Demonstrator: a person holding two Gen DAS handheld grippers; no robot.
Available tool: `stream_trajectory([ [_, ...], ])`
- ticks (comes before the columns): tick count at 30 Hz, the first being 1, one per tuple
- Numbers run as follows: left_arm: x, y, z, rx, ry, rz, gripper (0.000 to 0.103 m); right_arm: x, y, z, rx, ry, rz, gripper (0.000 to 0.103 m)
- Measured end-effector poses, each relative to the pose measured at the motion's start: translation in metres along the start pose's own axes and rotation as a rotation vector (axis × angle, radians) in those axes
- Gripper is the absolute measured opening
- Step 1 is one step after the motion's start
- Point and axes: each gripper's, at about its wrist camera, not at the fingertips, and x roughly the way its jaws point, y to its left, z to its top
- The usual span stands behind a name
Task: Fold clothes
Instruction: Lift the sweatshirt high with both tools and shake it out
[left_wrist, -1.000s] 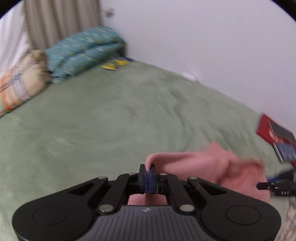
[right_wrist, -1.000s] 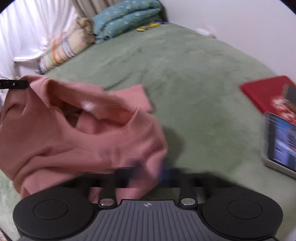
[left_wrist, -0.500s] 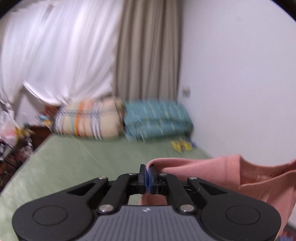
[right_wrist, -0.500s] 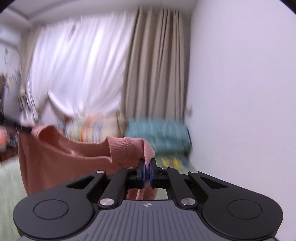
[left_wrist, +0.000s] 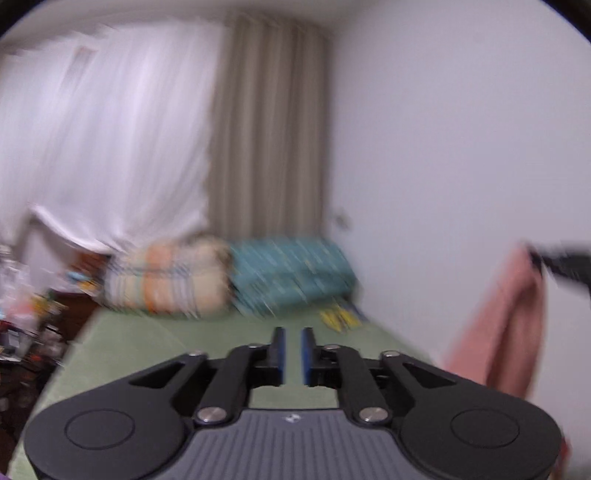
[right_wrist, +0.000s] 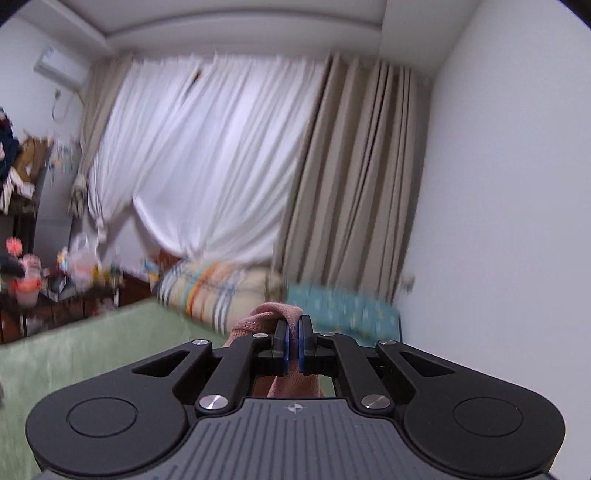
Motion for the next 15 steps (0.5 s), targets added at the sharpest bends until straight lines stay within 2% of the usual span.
stream_trajectory([
  [3,0.051,-0.049,-0.066,0.102,0.144,-0.119,0.032,0.007,-0.023,-0.053,0.039,0.124,-0.002,0.004],
  [4,0.073,-0.072,-0.091,0.139,0.196,-0.164,0.032,0.007,-0.026,-0.06,0.049,0.142,-0.006,0.004],
  [5,0.076,-0.077,-0.101,0.157,0.212,-0.179,0.032,0.008,-0.033,-0.073,0.067,0.165,-0.012,0.004],
  [7,0.095,-0.114,-0.138,0.288,0.252,-0.207,0.033,0.008,-0.046,-0.097,0.102,0.209,-0.026,0.004],
  [10,0.121,-0.167,-0.193,0.526,0.274,-0.207,0.033,0.004,-0.062,-0.115,0.133,0.238,-0.043,0.004],
  [11,0.126,-0.174,-0.201,0.565,0.274,-0.21,0.033,0.002,-0.069,-0.119,0.141,0.245,-0.05,0.004],
  [12,0.135,-0.193,-0.217,0.659,0.251,-0.194,0.033,-0.002,-0.077,-0.122,0.156,0.249,-0.055,0.004],
  [15,0.151,-0.217,-0.236,0.803,0.183,-0.159,0.041,-0.012,-0.088,-0.121,0.191,0.249,-0.048,0.004],
])
